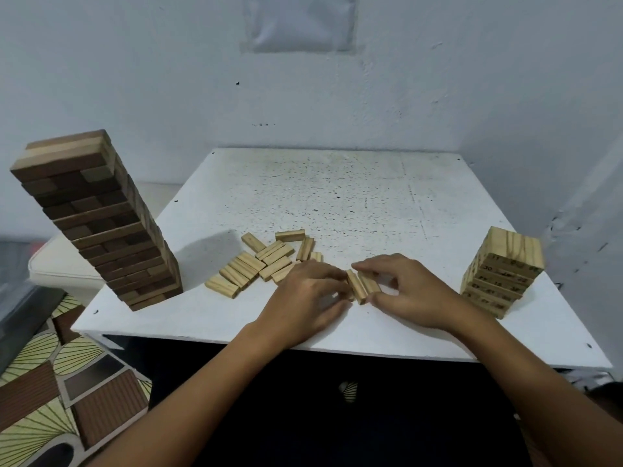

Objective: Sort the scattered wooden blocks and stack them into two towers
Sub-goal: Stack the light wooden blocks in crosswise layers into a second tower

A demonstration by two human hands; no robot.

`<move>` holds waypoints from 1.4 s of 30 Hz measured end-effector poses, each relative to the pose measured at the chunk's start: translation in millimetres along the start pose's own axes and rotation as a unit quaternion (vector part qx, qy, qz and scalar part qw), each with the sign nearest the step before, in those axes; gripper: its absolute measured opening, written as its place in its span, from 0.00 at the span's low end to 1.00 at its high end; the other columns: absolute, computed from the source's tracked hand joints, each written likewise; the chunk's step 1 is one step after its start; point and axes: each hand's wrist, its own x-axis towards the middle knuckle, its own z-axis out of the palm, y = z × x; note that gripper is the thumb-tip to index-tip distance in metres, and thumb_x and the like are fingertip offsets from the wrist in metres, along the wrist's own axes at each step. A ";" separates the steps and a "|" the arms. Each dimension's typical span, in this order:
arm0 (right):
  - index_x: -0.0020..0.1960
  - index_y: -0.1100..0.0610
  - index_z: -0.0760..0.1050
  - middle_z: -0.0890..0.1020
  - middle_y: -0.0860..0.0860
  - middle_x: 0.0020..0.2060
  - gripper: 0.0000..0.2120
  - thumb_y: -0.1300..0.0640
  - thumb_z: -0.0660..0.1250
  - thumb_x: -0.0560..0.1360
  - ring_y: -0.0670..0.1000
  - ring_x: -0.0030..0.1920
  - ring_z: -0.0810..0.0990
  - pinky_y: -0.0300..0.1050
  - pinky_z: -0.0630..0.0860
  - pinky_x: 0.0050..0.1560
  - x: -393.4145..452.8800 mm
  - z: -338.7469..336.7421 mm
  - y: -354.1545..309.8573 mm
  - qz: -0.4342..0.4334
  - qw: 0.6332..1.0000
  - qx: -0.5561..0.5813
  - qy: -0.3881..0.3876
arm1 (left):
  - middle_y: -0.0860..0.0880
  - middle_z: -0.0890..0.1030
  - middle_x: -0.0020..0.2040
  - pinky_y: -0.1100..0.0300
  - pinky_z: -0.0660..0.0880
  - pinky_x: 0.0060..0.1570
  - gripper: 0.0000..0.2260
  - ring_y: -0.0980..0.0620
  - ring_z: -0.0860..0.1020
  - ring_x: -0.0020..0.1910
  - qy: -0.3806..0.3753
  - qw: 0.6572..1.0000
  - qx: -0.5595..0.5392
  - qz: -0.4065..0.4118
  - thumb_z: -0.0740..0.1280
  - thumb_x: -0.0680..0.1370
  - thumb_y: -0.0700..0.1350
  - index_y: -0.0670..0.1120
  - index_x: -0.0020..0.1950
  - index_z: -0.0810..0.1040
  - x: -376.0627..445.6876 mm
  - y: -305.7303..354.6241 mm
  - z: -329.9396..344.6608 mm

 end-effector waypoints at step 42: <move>0.67 0.50 0.73 0.76 0.43 0.61 0.25 0.56 0.72 0.71 0.38 0.59 0.68 0.37 0.69 0.62 -8.1 -9.4 0.0 -0.027 0.996 -0.075 -0.033 | 0.58 0.81 0.59 0.52 0.60 0.56 0.26 0.59 0.72 0.59 -0.058 0.995 -0.012 -0.085 0.66 0.68 0.67 0.52 0.58 0.83 -1.7 4.2 -6.0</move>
